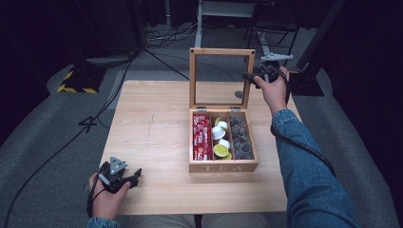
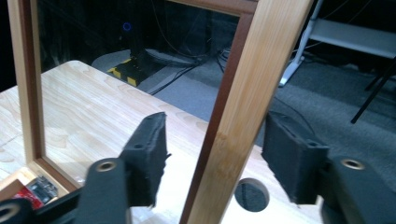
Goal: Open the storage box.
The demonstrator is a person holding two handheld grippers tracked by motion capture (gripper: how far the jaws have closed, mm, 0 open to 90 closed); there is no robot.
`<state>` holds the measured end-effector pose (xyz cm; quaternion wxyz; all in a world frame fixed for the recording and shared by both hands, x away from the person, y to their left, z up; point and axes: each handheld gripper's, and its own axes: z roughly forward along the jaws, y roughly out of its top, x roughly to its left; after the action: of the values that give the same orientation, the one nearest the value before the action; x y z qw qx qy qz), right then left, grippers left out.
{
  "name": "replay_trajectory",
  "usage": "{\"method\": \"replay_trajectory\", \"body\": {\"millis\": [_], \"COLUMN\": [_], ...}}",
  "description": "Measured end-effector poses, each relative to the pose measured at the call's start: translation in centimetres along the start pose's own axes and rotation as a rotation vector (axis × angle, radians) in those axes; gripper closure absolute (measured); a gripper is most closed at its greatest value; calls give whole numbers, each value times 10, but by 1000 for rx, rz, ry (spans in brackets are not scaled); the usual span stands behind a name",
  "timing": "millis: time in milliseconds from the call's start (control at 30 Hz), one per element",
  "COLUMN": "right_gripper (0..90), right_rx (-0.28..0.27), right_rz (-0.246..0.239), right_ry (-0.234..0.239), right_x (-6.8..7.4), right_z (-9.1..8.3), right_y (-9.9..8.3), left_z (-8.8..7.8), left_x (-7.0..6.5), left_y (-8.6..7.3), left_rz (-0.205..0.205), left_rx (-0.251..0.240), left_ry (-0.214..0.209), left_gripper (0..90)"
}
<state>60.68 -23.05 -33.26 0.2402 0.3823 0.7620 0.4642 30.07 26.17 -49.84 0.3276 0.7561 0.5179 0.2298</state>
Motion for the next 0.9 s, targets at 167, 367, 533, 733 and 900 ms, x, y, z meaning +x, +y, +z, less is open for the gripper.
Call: {"method": "replay_trajectory", "body": {"millis": [167,367,533,733,900], "right_gripper": [284,254,274,291,312], "right_rx": [-10,-26,-13,-23,-16], "right_rz": [11,17,7,3,0], "right_ry": [-20,-28,-12,26,70], "right_x": [4,7,12,22,36], "right_z": [-3,-14,-29,-47,-63], "right_y": [1,1,0,-1,-5], "left_z": [2,4,9,17,23], "left_x": [1,2,3,3,3], "left_y": [1,3,6,11,17], "left_rz": [-3,-4,2,-5,7], "left_rx": [1,6,22,50,51], "left_ry": [-6,-12,-13,-3,-12], "left_gripper": [314,304,293,276,252]}}
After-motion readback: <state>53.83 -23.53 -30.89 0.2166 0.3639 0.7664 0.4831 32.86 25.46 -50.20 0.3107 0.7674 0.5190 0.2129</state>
